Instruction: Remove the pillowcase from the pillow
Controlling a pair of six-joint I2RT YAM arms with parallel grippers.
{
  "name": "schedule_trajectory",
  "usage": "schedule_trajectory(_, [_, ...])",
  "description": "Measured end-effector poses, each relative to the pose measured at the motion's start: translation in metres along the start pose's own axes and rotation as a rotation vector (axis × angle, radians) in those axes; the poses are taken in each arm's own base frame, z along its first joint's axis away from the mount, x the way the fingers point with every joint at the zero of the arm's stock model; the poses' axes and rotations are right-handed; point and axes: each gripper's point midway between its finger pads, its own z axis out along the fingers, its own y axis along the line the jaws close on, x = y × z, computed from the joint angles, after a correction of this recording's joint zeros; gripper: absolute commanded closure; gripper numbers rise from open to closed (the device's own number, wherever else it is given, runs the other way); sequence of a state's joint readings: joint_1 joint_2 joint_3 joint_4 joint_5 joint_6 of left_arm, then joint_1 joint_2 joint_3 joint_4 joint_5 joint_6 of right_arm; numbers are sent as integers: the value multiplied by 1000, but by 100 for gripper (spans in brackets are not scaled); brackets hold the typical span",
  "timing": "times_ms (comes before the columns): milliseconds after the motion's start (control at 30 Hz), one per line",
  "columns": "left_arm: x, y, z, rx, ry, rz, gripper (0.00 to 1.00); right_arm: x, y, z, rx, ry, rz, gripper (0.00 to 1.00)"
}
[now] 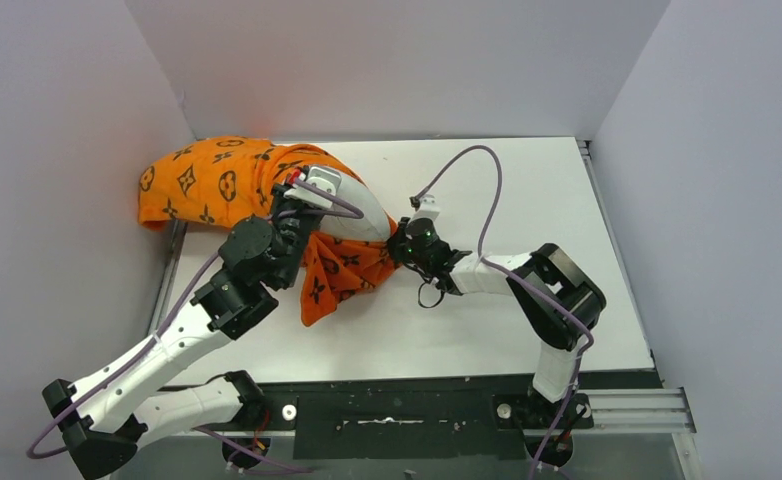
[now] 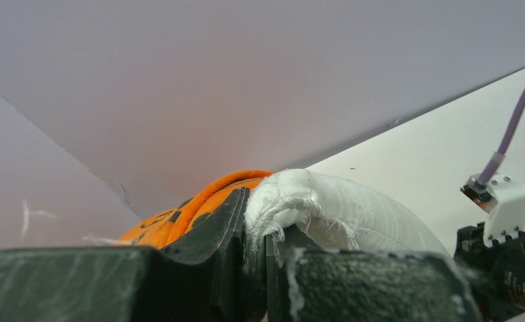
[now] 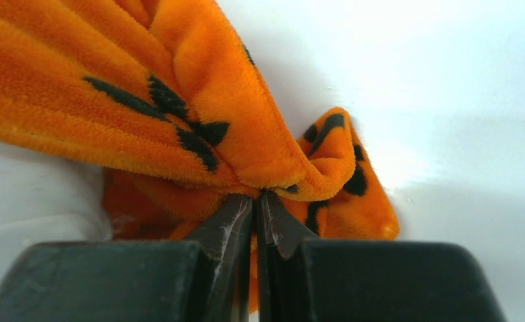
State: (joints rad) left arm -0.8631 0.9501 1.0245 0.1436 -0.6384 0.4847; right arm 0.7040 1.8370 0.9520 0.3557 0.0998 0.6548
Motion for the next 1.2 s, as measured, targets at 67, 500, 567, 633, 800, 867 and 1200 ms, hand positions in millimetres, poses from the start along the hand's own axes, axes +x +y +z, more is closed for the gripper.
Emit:
schedule_trajectory(67, [-6,3,2,-8,-7,7,100,6,-2,-3,3,-5,29,100])
schedule_trajectory(500, [-17,9,4,-18,-1,45,100,2,-8,-3,39,-60,187,100])
schedule_trajectory(567, [-20,8,7,-15,2,53,100,2,-10,-2,61,-68,208,100])
schedule_trajectory(633, [-23,6,11,-12,7,61,100,3,-10,2,89,-75,223,100])
schedule_trajectory(800, [-29,1,22,-6,22,86,100,11,-6,7,152,-75,224,100])
schedule_trajectory(867, [-30,-1,25,-3,27,88,100,14,-7,5,162,-78,219,100])
schedule_trajectory(1200, [-56,13,28,-66,-51,-32,100,8,-42,-66,72,-60,169,12])
